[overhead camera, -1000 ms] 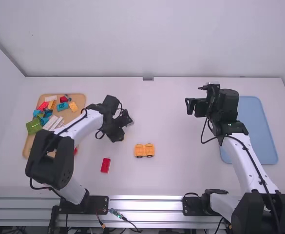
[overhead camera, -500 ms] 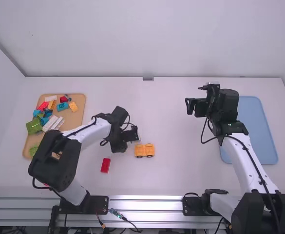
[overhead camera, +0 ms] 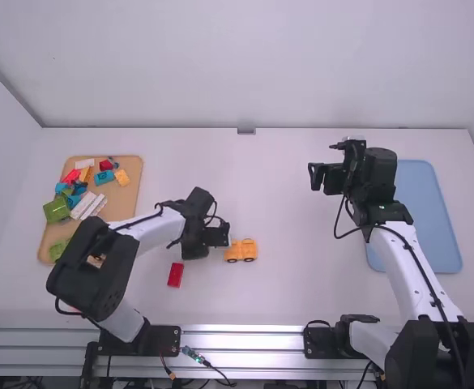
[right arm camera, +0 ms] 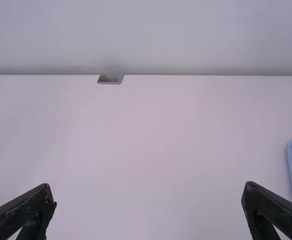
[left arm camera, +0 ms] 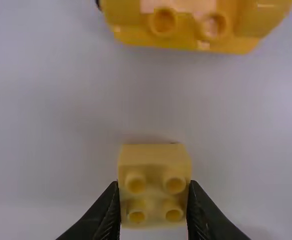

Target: Assemble lego blocks to make yellow taxi

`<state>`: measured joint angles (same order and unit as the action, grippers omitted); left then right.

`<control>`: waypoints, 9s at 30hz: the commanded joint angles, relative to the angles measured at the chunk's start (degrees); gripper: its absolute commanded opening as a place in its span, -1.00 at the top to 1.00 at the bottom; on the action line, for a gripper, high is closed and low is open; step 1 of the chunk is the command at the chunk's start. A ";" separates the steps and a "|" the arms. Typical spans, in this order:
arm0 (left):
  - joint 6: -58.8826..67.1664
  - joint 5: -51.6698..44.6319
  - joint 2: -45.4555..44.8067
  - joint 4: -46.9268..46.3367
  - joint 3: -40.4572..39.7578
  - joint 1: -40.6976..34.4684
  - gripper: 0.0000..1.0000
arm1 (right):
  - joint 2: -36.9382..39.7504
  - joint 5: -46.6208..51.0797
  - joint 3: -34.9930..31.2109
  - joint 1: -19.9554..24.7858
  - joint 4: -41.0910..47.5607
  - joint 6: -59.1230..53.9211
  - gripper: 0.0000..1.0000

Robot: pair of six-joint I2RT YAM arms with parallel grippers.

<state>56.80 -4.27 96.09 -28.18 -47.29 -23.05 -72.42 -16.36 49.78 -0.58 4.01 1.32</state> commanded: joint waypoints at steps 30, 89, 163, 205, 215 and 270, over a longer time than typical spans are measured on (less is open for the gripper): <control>15.39 -33.27 -18.16 16.35 14.08 14.49 -0.98 | 0.39 -6.25 0.94 -0.24 3.30 -9.66 -0.98; 26.49 -52.41 7.20 20.96 10.60 26.80 -0.88 | -23.13 -31.19 -31.26 -25.59 -44.41 -41.51 -0.98; 18.58 -49.70 7.24 34.99 18.12 26.05 0.19 | -43.24 -34.88 -18.97 -24.85 -44.26 -40.09 -0.99; 6.43 -49.03 3.74 28.11 10.08 21.05 0.97 | -43.24 -31.54 -18.23 -25.40 -43.85 -40.11 -0.10; 4.09 -45.75 -2.64 28.59 10.25 12.92 0.97 | -43.24 -31.56 -18.29 -25.35 -43.82 -40.52 -0.03; -2.51 -46.34 2.89 51.30 19.82 6.91 0.97 | -43.24 -34.18 -18.29 -25.29 -41.22 -42.69 0.11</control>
<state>56.03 -48.80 97.21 23.05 -27.97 -16.51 -114.76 -50.83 31.44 -25.87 -37.63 -41.54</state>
